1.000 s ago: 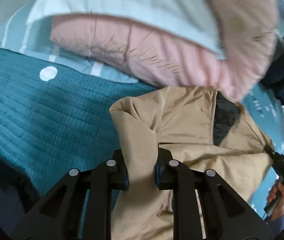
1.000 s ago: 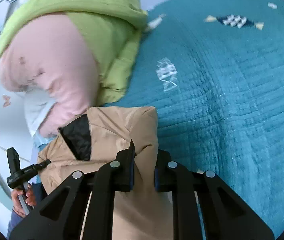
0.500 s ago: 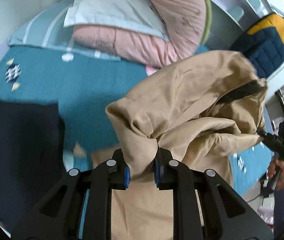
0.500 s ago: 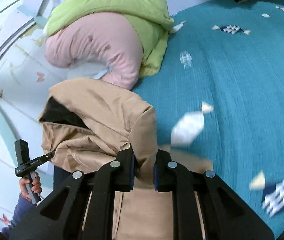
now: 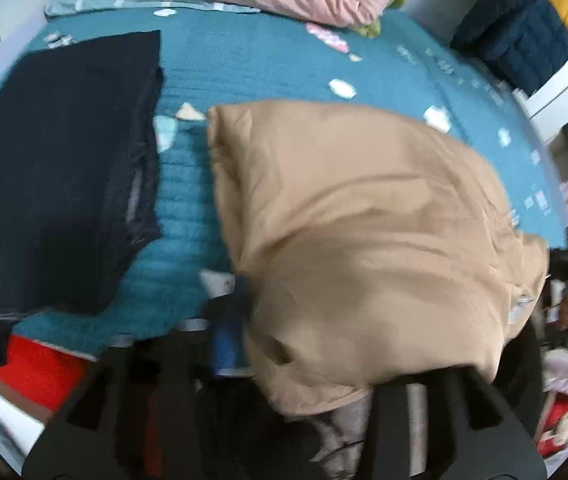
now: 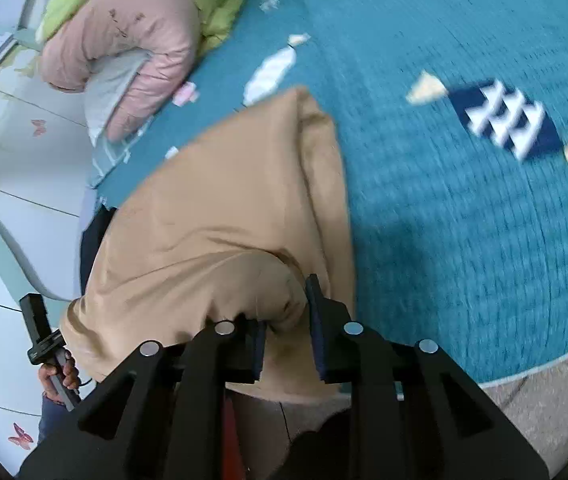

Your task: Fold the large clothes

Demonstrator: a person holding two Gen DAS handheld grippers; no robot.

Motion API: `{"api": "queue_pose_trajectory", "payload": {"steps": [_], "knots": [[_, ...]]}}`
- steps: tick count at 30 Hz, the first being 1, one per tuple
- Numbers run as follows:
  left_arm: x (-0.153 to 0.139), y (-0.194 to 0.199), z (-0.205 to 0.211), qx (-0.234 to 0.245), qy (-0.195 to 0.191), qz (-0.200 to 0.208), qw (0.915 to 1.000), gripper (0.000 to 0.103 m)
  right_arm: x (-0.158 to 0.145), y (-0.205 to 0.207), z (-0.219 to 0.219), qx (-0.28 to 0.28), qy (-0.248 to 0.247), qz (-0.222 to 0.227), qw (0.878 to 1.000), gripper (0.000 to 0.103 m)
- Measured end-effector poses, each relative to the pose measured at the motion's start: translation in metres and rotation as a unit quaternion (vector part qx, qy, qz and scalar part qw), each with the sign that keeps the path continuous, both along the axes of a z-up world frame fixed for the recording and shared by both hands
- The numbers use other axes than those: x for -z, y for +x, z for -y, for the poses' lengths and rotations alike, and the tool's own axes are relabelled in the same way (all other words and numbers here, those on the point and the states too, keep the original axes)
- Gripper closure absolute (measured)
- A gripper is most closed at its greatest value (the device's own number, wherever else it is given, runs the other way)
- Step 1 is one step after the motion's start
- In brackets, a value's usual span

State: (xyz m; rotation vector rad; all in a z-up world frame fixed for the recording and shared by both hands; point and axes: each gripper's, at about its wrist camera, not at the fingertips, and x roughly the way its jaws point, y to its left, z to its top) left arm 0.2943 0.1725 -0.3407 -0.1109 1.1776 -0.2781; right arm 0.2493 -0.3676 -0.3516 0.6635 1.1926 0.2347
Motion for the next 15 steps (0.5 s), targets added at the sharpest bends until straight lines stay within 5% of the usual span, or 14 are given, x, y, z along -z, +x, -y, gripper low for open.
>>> {"api": "queue_pose_trajectory", "payload": {"steps": [3, 6, 10, 13, 15], "knots": [[-0.009, -0.009, -0.004, 0.002, 0.025, 0.030, 0.9992, 0.024, -0.011, -0.009, -0.001, 0.004, -0.040, -0.005, 0.999, 0.051], [-0.020, -0.013, -0.011, -0.005, 0.053, 0.046, 0.9975, 0.019, -0.025, -0.019, 0.005, 0.008, -0.066, 0.008, 0.998, 0.045], [-0.039, -0.023, -0.025, -0.036, 0.055, 0.062, 0.9959, 0.019, -0.044, -0.039, 0.022, 0.039, -0.101, 0.015, 0.994, 0.044], [-0.058, -0.039, -0.031, -0.058, 0.050, 0.089, 0.9930, 0.019, -0.071, -0.049, 0.018, 0.036, -0.112, 0.065, 0.991, 0.045], [-0.069, -0.045, -0.034, -0.074, 0.029, 0.103, 0.9915, 0.019, -0.084, -0.050, 0.005, 0.019, -0.098, 0.096, 0.990, 0.055]]}}
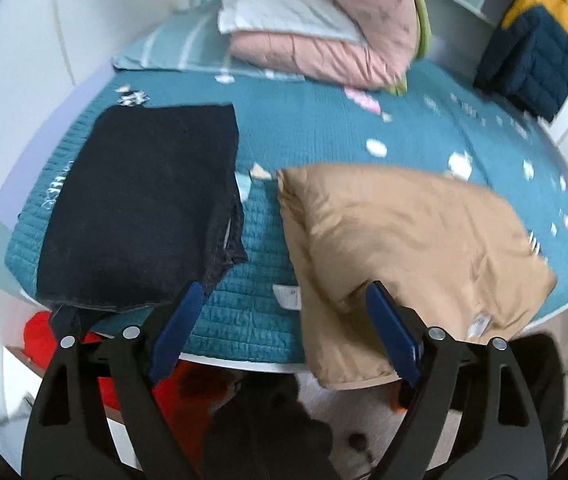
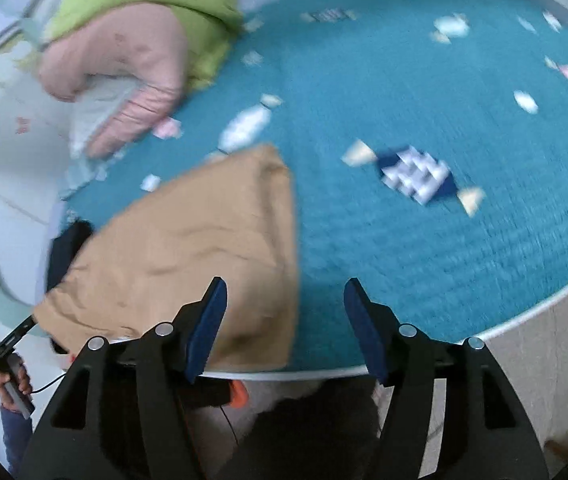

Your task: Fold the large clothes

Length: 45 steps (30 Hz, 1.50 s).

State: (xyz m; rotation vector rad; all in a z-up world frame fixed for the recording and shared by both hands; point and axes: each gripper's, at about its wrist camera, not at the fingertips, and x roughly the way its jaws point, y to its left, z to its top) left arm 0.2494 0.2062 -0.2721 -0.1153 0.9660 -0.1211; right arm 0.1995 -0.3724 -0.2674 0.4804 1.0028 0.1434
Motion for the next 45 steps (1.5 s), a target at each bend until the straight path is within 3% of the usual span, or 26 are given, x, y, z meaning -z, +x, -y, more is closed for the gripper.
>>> {"api": "queue_pose_trajectory", "payload": {"steps": [3, 5, 8, 12, 13, 15, 18, 21, 24, 28, 32, 38, 45], "knots": [[-0.008, -0.004, -0.003, -0.020, -0.101, 0.008, 0.9946, 0.019, -0.004, 0.013, -0.032, -0.046, 0.020, 0.013, 0.999, 0.075], [-0.008, 0.001, 0.005, -0.018, -0.127, 0.011, 0.9917, 0.018, 0.005, 0.024, -0.052, -0.066, 0.017, 0.006, 0.998, 0.086], [0.007, 0.018, 0.035, -0.005, -0.083, -0.014, 0.9964, 0.017, 0.040, 0.042, -0.076, -0.080, 0.024, -0.038, 0.996, 0.091], [0.066, 0.044, 0.069, 0.007, 0.014, -0.104, 0.9945, 0.017, 0.094, 0.051, -0.074, -0.041, -0.005, -0.121, 0.992, 0.103], [0.080, 0.048, 0.071, 0.001, 0.023, -0.121, 0.9924, 0.017, 0.108, 0.051, -0.064, -0.016, 0.011, -0.140, 0.990, 0.103], [0.103, 0.052, 0.068, -0.009, -0.007, -0.150, 0.9886, 0.017, 0.122, 0.050, -0.050, 0.007, 0.042, -0.155, 0.987, 0.103], [0.119, 0.053, 0.062, -0.023, -0.039, -0.168, 0.9848, 0.016, 0.122, 0.052, -0.050, 0.002, 0.031, -0.156, 0.987, 0.103], [0.113, 0.051, 0.055, -0.029, -0.058, -0.157, 0.9855, 0.016, 0.115, 0.055, -0.056, -0.002, 0.022, -0.153, 0.988, 0.103], [0.088, 0.041, 0.041, -0.028, -0.096, -0.107, 0.9892, 0.016, 0.086, 0.055, -0.068, -0.012, 0.003, -0.111, 0.994, 0.097], [0.073, 0.032, 0.013, -0.065, -0.165, -0.072, 0.9815, 0.014, 0.044, 0.067, -0.103, -0.052, 0.013, -0.041, 0.998, 0.097], [0.087, 0.035, 0.004, -0.089, -0.151, -0.096, 0.9798, 0.014, 0.027, 0.098, -0.149, -0.091, 0.027, -0.014, 0.995, 0.097], [0.114, 0.031, 0.003, -0.096, -0.162, -0.125, 0.9741, 0.014, 0.051, 0.162, -0.211, -0.122, 0.025, -0.042, 0.991, 0.100], [0.130, 0.028, 0.001, -0.094, -0.189, -0.141, 0.9673, 0.013, 0.109, 0.192, -0.230, -0.116, 0.025, -0.114, 0.986, 0.103]]}}
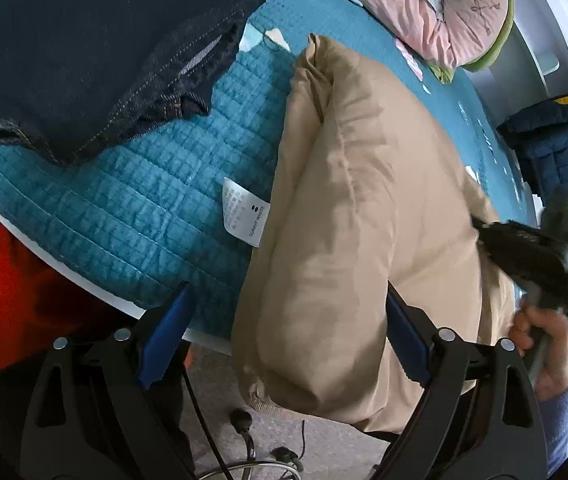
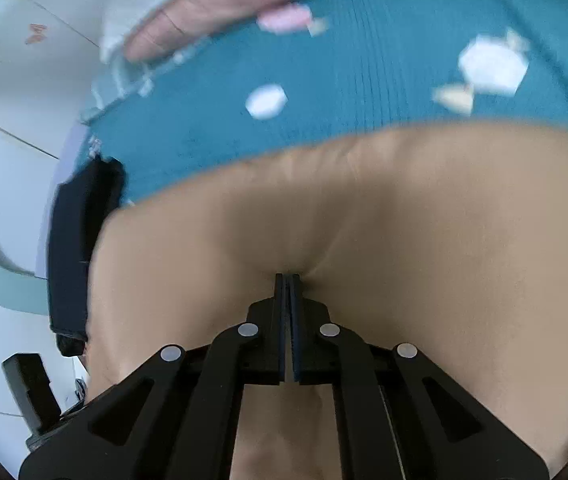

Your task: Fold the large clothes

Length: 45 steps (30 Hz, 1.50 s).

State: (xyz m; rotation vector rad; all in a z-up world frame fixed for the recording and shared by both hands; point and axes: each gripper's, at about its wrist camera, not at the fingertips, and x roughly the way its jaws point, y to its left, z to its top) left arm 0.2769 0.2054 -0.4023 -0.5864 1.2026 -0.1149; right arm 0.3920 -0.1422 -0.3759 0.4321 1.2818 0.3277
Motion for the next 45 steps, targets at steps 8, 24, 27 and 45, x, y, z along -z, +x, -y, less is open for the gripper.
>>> {"api": "queue_pose_trajectory", "payload": {"steps": [8, 24, 27, 45], "knots": [[0.010, -0.002, 0.003, 0.001, -0.001, -0.011, 0.9999, 0.011, -0.007, -0.058, 0.010, -0.031, 0.010, -0.001, 0.999, 0.103], [0.021, -0.003, 0.018, 0.011, -0.015, -0.028, 0.9994, 0.008, 0.031, -0.119, 0.023, 0.002, 0.061, -0.013, 0.998, 0.103], [0.023, -0.004, 0.025, 0.023, -0.020, -0.042, 0.9987, 0.008, 0.031, -0.120, 0.026, 0.010, 0.063, -0.004, 0.998, 0.103], [-0.076, -0.012, 0.070, 0.060, -0.008, 0.080, 0.9950, 0.085, -0.060, -0.171, -0.024, -0.061, 0.055, 0.213, 0.973, 0.061]]}}
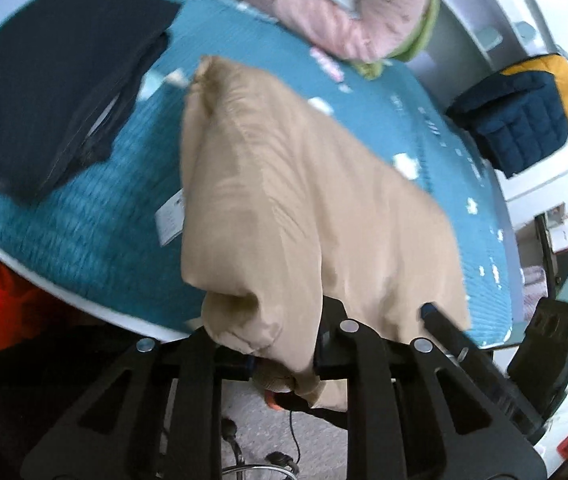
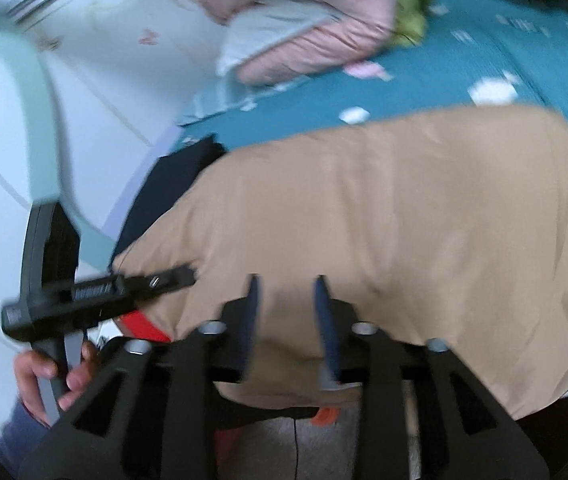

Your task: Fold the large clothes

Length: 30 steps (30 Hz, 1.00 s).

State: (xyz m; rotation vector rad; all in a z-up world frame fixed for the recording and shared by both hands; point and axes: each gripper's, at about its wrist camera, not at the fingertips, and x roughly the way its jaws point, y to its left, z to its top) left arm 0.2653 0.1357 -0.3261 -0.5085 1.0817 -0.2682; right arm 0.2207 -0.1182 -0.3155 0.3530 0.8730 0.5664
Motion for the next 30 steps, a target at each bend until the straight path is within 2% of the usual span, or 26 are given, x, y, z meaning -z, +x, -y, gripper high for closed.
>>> {"api": "queue_pose_trajectory", "payload": {"steps": [4, 6, 10, 15, 20, 21, 23, 24, 25, 27, 28, 30], "knots": [[-0.032, 0.005, 0.025, 0.031, -0.001, 0.021, 0.9993, 0.085, -0.018, -0.020, -0.013, -0.030, 0.005, 0.049, 0.998, 0.047], [-0.046, 0.005, 0.033, 0.047, 0.000, 0.031, 0.9984, 0.085, -0.021, -0.025, -0.022, -0.040, -0.016, 0.066, 0.997, 0.042], [-0.066, 0.012, 0.062, 0.079, 0.006, 0.038, 0.9961, 0.085, -0.023, -0.026, -0.018, -0.024, -0.025, 0.076, 0.997, 0.040], [-0.075, 0.019, 0.088, 0.099, 0.006, 0.036, 0.9944, 0.085, -0.026, -0.019, -0.014, 0.015, -0.053, 0.113, 0.992, 0.037], [-0.076, 0.019, 0.109, 0.121, 0.010, 0.034, 0.9920, 0.085, -0.026, -0.004, -0.004, 0.047, -0.049, 0.131, 0.989, 0.037], [-0.077, 0.019, 0.113, 0.124, 0.012, 0.035, 0.9917, 0.085, -0.026, 0.000, -0.003, 0.051, -0.048, 0.132, 0.989, 0.040], [-0.078, 0.020, 0.118, 0.125, 0.018, 0.036, 0.9913, 0.084, -0.021, 0.009, 0.002, 0.052, -0.033, 0.122, 0.991, 0.055], [-0.078, 0.022, 0.120, 0.125, 0.018, 0.037, 0.9913, 0.080, -0.020, 0.013, 0.005, 0.055, -0.027, 0.117, 0.991, 0.070], [-0.080, 0.023, 0.122, 0.124, 0.018, 0.041, 0.9913, 0.077, -0.019, 0.016, 0.007, 0.057, -0.021, 0.111, 0.992, 0.079], [-0.082, 0.023, 0.121, 0.129, -0.007, 0.051, 0.9903, 0.057, -0.017, 0.017, 0.020, 0.060, 0.016, 0.098, 0.993, 0.083], [-0.084, 0.022, 0.121, 0.136, -0.033, 0.060, 0.9883, 0.053, -0.016, 0.018, 0.027, 0.067, 0.034, 0.092, 0.993, 0.083], [-0.089, 0.018, 0.119, 0.145, -0.069, 0.085, 0.9834, 0.029, -0.013, 0.020, 0.047, 0.089, 0.072, 0.071, 0.991, 0.084]]}}
